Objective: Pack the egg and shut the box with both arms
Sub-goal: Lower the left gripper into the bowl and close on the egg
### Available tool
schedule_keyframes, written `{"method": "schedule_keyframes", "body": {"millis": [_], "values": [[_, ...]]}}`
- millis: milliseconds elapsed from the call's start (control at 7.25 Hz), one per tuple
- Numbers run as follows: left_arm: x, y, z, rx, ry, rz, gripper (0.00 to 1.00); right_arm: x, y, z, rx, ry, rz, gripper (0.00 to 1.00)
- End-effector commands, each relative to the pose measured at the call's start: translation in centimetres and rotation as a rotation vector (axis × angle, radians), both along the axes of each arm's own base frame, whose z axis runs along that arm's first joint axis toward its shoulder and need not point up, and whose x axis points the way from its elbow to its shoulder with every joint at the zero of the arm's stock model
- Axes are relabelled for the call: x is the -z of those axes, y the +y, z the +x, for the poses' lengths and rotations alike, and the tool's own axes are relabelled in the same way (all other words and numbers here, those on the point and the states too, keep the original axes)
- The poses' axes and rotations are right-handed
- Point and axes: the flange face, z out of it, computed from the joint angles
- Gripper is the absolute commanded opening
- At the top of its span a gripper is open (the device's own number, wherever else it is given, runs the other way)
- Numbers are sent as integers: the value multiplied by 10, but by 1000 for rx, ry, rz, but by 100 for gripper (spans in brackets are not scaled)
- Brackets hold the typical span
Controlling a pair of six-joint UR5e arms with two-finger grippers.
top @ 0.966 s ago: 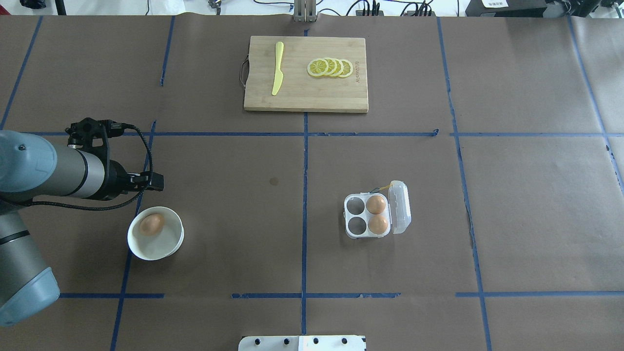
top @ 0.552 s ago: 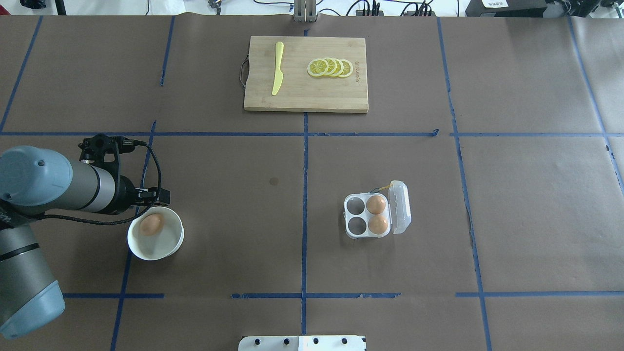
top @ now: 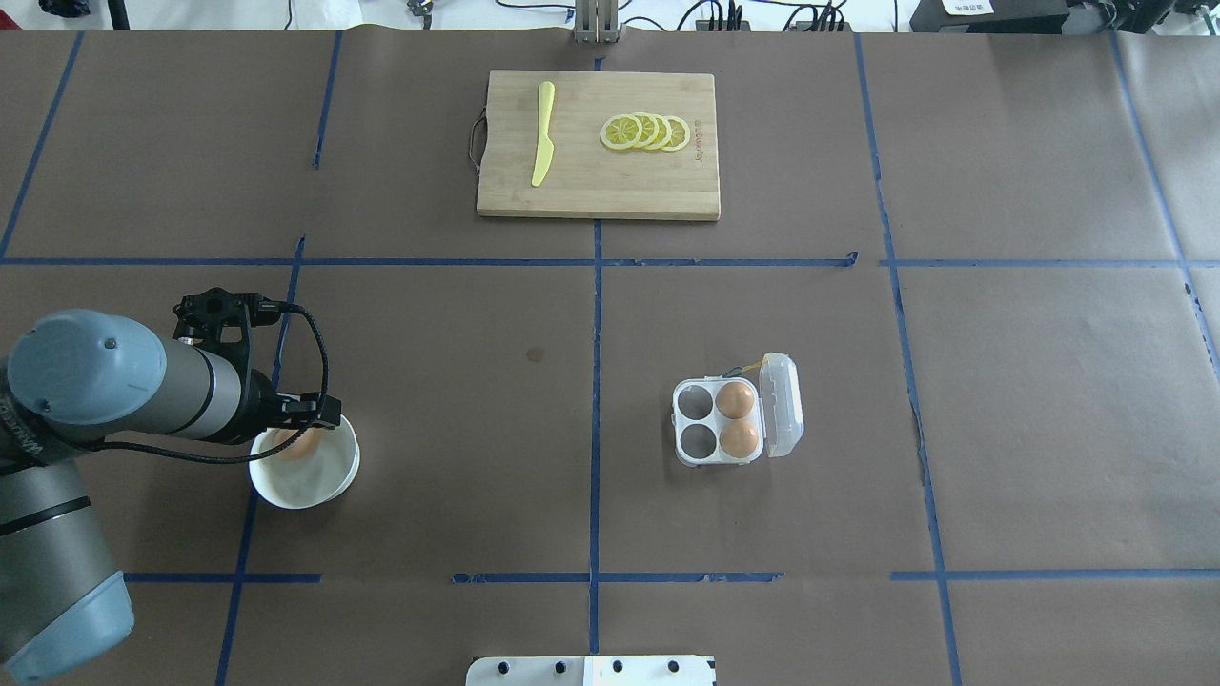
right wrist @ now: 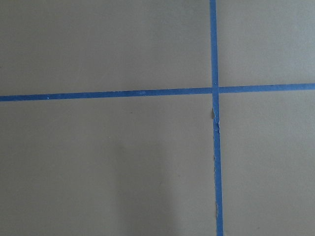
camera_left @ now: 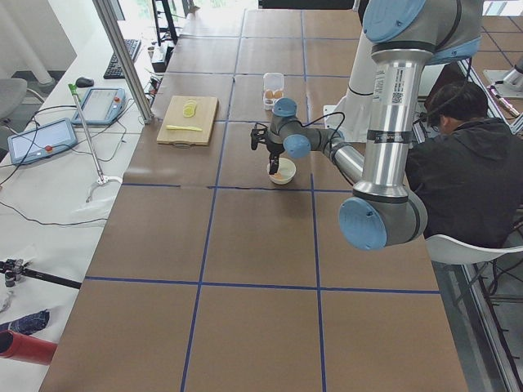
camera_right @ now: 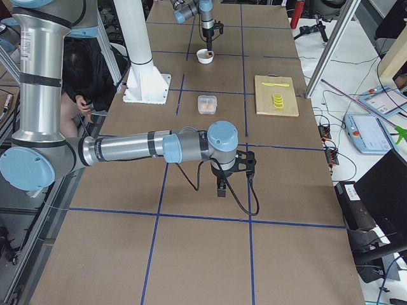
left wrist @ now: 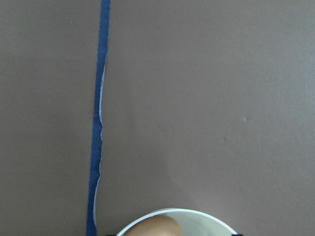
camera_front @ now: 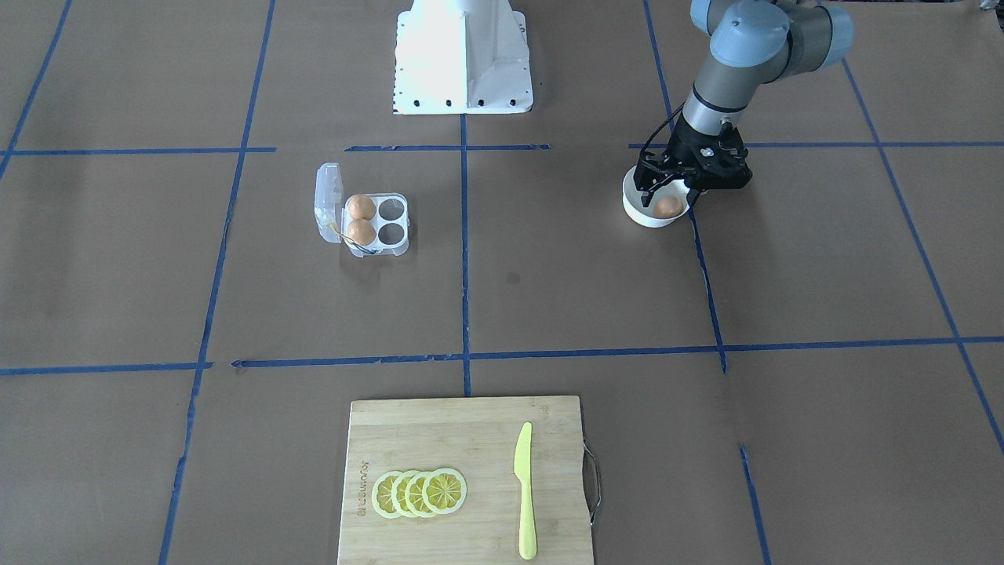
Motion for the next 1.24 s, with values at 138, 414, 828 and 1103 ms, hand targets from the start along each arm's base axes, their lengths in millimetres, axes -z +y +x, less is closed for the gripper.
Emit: {"method": "schedule_keyframes", "body": {"millis": [138, 414, 828, 1103], "values": [[-8, 6, 9, -18, -17, -10, 82, -1, 0, 0, 0, 2, -1, 100], [-13, 15, 20, -44, -27, -15, 82, 0, 0, 0, 0, 2, 1, 100], [-16, 18, 24, -53, -32, -18, 82, 0, 1, 0, 0, 2, 1, 100], [-23, 16, 28, -54, -45, -24, 82, 0, 1, 0, 0, 2, 1, 100]]}}
